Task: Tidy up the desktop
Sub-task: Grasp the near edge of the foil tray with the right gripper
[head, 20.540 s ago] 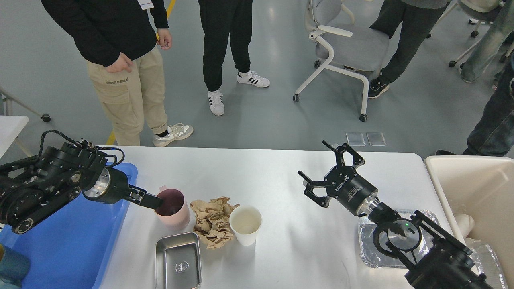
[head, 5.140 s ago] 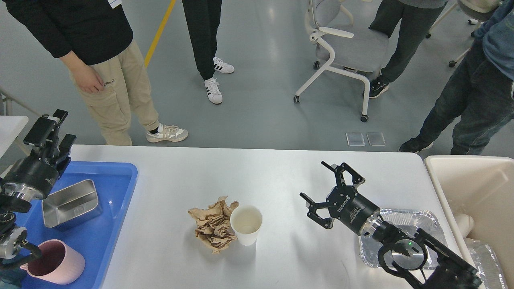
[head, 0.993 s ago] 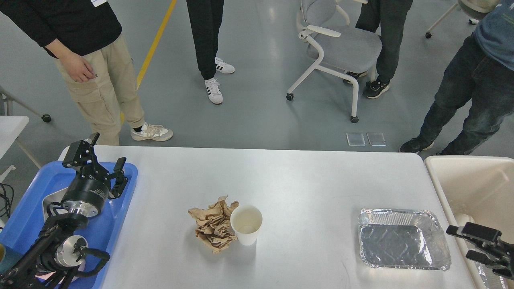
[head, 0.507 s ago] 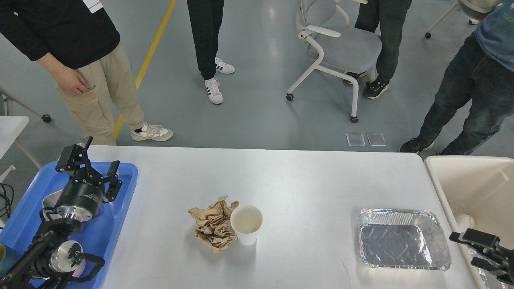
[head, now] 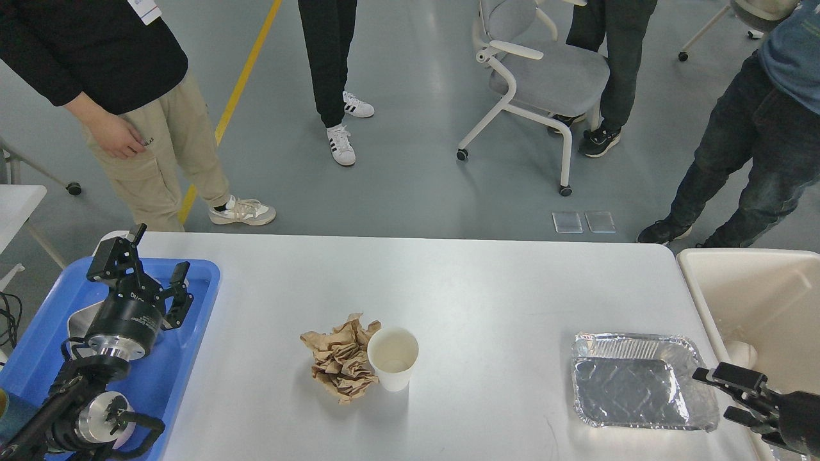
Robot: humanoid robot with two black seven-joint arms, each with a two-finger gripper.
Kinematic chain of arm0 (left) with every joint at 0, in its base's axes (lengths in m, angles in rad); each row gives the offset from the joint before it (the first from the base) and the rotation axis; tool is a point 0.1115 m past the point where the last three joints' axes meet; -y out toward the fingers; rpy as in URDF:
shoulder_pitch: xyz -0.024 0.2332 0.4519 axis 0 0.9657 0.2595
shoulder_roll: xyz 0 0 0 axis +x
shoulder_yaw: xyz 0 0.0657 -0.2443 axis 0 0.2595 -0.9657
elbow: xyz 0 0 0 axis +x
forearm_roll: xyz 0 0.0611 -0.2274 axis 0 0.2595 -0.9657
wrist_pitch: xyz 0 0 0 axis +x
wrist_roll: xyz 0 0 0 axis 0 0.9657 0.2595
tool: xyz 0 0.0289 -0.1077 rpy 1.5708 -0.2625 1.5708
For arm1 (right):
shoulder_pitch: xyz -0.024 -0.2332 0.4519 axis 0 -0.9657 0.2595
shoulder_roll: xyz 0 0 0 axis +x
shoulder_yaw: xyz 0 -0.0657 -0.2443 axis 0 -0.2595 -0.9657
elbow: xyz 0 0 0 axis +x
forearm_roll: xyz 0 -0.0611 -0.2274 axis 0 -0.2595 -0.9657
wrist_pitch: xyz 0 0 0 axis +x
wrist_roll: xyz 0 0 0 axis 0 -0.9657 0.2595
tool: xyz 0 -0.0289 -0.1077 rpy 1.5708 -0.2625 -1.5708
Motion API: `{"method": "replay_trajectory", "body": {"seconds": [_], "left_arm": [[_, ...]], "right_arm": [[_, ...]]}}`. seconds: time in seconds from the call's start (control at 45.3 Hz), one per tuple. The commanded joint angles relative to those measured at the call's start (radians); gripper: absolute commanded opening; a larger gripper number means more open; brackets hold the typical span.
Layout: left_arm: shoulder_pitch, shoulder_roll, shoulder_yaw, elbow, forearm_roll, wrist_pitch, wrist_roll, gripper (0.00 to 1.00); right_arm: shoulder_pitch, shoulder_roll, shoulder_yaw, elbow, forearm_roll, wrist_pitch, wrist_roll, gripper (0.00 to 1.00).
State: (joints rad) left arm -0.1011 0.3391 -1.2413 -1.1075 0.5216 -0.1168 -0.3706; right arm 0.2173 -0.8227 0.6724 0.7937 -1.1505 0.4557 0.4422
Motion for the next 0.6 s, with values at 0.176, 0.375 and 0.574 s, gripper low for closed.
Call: {"method": "replay_trajectory", "body": {"seconds": [0.176, 0.375, 0.574], "left_arm": [[0.001, 0.0, -0.003, 0.0, 0.0, -0.001, -0.002, 0.97], [0.001, 0.0, -0.003, 0.0, 0.0, -0.001, -0.002, 0.97], [0.003, 0.0, -0.003, 0.0, 0.0, -0.001, -0.004, 0.97]], "right_arm": [[0.005, 0.042, -0.01, -0.007, 0.0, 0.0, 0.004, 1.0], [0.005, 0.057, -0.01, -0.004, 0.0, -0.002, 0.023, 1.0], [0.005, 0.083, -0.048, 0.004, 0.0, -0.068, 0.03, 1.0]]}}
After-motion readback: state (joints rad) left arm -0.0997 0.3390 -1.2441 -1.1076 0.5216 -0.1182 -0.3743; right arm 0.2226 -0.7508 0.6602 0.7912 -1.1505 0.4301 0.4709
